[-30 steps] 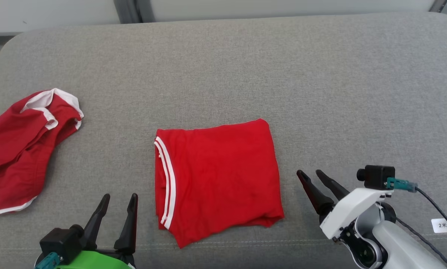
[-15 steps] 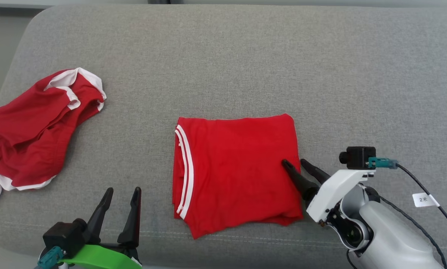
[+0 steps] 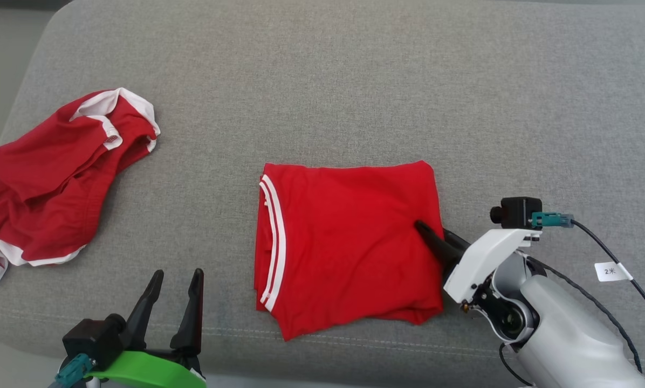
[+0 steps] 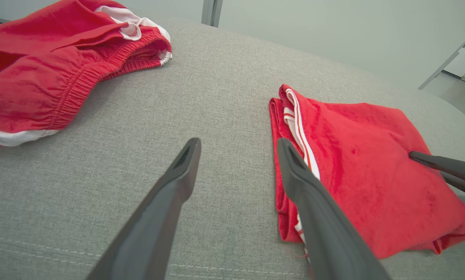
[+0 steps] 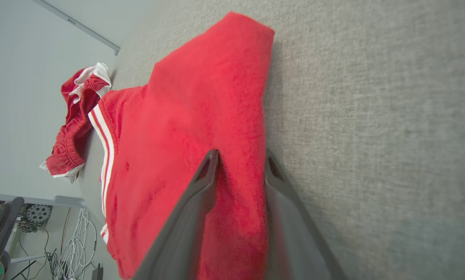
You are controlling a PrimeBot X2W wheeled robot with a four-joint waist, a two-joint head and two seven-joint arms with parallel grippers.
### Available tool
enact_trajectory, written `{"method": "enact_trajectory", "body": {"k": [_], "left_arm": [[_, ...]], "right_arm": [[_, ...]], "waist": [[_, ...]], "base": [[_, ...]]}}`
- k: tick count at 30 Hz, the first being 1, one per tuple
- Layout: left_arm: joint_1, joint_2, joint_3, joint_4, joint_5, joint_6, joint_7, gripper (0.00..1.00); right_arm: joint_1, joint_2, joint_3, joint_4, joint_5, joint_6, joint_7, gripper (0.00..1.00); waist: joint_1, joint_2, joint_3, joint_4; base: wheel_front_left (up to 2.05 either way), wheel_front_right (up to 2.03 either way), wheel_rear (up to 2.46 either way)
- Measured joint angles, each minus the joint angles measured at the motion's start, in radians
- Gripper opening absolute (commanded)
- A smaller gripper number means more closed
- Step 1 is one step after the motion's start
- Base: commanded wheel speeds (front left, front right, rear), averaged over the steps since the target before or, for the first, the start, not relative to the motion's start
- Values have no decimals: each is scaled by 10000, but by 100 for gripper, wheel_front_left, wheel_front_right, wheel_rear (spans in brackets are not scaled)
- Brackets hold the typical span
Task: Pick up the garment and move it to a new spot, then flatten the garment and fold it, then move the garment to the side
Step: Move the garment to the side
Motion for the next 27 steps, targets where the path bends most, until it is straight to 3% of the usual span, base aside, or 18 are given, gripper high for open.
{"method": "enact_trajectory", "body": {"k": [6, 11, 23, 27], "left_arm": [[-233, -81, 12, -29, -13, -75, -4, 100], [-286, -65, 148, -29, -15, -75, -8, 100], [-681, 364, 215, -288, 102, -94, 52, 100], [-742, 562, 117, -453, 167, -178, 295, 100]], "right_arm": [[-322, -178, -94, 167, 253, 127, 408, 0], [-1131, -704, -90, 171, 249, 259, 836, 0], [-2932, -2742, -905, 433, 40, 267, 1701, 0], [-3631, -3653, -1066, 694, -389, 73, 1969, 0]], "waist": [[0, 0, 207, 56], [0, 0, 417, 14], [0, 0, 972, -243], [0, 0, 1247, -270]], "base": [[0, 0, 0], [0, 0, 0], [0, 0, 0], [0, 0, 0]]}}
